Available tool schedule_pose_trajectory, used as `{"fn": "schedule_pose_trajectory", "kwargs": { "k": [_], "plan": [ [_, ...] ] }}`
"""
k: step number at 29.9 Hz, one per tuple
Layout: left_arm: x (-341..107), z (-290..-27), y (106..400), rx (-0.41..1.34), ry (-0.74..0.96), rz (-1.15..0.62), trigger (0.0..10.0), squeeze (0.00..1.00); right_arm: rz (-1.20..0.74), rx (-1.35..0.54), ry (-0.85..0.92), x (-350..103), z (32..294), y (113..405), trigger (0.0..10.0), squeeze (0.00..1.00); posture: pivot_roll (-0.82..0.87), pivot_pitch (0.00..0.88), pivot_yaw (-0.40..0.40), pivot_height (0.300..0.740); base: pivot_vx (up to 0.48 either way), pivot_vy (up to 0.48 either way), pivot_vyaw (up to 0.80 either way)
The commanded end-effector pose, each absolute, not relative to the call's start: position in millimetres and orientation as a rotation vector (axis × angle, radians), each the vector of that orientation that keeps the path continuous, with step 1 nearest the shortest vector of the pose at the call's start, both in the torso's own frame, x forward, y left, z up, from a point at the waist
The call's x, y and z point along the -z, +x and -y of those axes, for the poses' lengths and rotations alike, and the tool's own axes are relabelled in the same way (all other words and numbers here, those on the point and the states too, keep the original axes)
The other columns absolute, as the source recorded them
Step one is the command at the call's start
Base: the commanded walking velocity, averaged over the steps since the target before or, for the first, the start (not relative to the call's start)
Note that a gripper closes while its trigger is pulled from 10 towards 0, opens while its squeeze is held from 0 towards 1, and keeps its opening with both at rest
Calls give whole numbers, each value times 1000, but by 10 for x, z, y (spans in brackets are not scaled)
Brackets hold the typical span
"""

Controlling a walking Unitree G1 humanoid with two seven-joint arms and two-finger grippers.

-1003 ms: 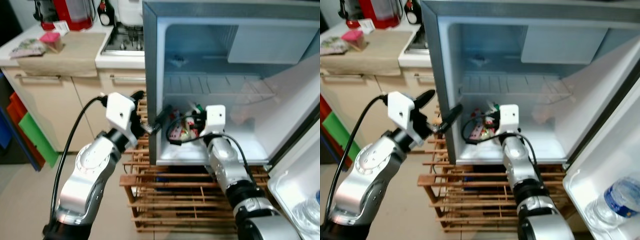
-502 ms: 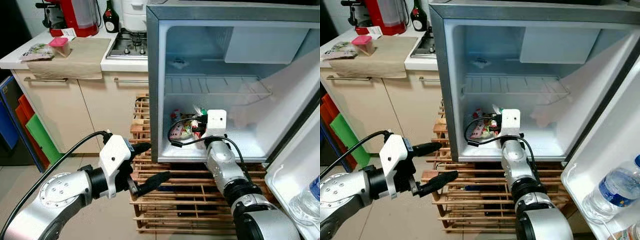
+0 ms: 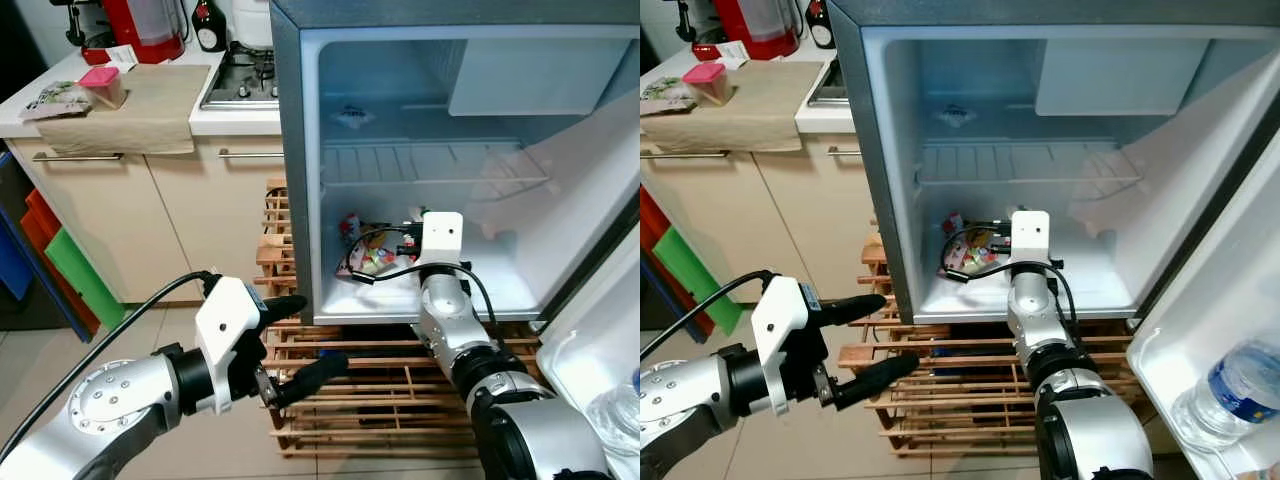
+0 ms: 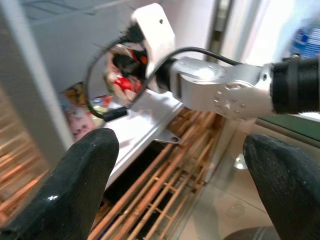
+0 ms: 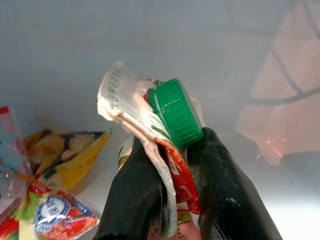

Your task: Restocking fridge

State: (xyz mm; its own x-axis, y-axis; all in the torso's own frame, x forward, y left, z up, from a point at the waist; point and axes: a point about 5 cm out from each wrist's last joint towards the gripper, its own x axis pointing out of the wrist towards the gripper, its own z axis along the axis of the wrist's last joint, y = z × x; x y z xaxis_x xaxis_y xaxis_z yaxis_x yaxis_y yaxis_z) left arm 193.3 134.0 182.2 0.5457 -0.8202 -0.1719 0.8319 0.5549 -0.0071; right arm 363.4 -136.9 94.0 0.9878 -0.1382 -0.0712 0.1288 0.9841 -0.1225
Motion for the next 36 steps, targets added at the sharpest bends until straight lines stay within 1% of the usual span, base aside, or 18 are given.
{"fn": "schedule_pose_trajectory", "kwargs": {
  "k": [1, 5, 14, 15, 16, 17, 18, 23, 24, 26, 27, 29, 30, 36],
  "plan": [
    [-1883, -1353, 1933, 967, 86, -142, 10000, 0, -62, 137, -124, -993, 1355, 3665, 10000, 0, 125, 70, 70, 740, 0, 0, 0],
    [-1915, -1396, 1947, 918, 76, -128, 10000, 0, -78, 143, -131, -976, 1365, 3667, 10000, 0, 139, 86, 74, 740, 0, 0, 0],
    [-1909, -1386, 1858, 919, 58, -151, 10000, 0, -84, 131, -128, -992, 1326, 3685, 10000, 0, 155, 108, 73, 740, 0, 0, 0],
    [-1898, -1389, 1851, 919, 59, -161, 10000, 0, -88, 130, -124, -997, 1328, 3692, 9647, 0, 155, 111, 74, 740, 0, 0, 0],
    [-1896, -1390, 1849, 919, 60, -162, 10000, 0, -89, 132, -123, -997, 1332, 3693, 9647, 0, 156, 111, 74, 740, 0, 0, 0],
    [-1897, -1390, 1847, 919, 61, -162, 10000, 0, -92, 134, -118, -996, 1338, 3694, 1176, 0, 157, 111, 74, 740, 0, 0, 0],
    [-1898, -1393, 1848, 919, 62, -165, 10000, 0, -95, 137, -108, -999, 1348, 3698, 0, 0, 157, 113, 75, 740, 0, 0, 0],
    [-1899, -1397, 1844, 919, 60, -173, 10000, 0, -104, 133, -117, -1003, 1350, 3707, 0, 0, 158, 115, 78, 740, 0, 0, 0],
    [-1899, -1398, 1843, 919, 60, -174, 10000, 0, -112, 114, -124, -998, 1325, 3709, 3961, 0, 157, 117, 79, 740, 0, 0, 0],
    [-1898, -1398, 1842, 920, 60, -175, 10000, 0, -117, 100, -129, -995, 1308, 3710, 3961, 0, 157, 118, 79, 740, 0, 0, 0],
    [-1895, -1392, 1842, 920, 60, -178, 10000, 0, -116, 70, -132, -1007, 1251, 3719, 10000, 0, 157, 118, 79, 740, 0, 0, 0],
    [-1893, -1388, 1842, 921, 60, -178, 10000, 0, -112, 68, -130, -1018, 1237, 3724, 10000, 0, 157, 118, 79, 740, 0, 0, 0],
    [-1893, -1384, 1837, 921, 59, -178, 10000, 0, -102, 79, -124, -1044, 1233, 3735, 10000, 1000, 160, 120, 77, 740, 0, 0, 0],
    [-1891, -1380, 1833, 917, 56, -178, 10000, 0, -92, 72, -116, -1076, 1234, 3751, 10000, 1000, 159, 120, 71, 740, 0, 0, 0]
  ]
}}
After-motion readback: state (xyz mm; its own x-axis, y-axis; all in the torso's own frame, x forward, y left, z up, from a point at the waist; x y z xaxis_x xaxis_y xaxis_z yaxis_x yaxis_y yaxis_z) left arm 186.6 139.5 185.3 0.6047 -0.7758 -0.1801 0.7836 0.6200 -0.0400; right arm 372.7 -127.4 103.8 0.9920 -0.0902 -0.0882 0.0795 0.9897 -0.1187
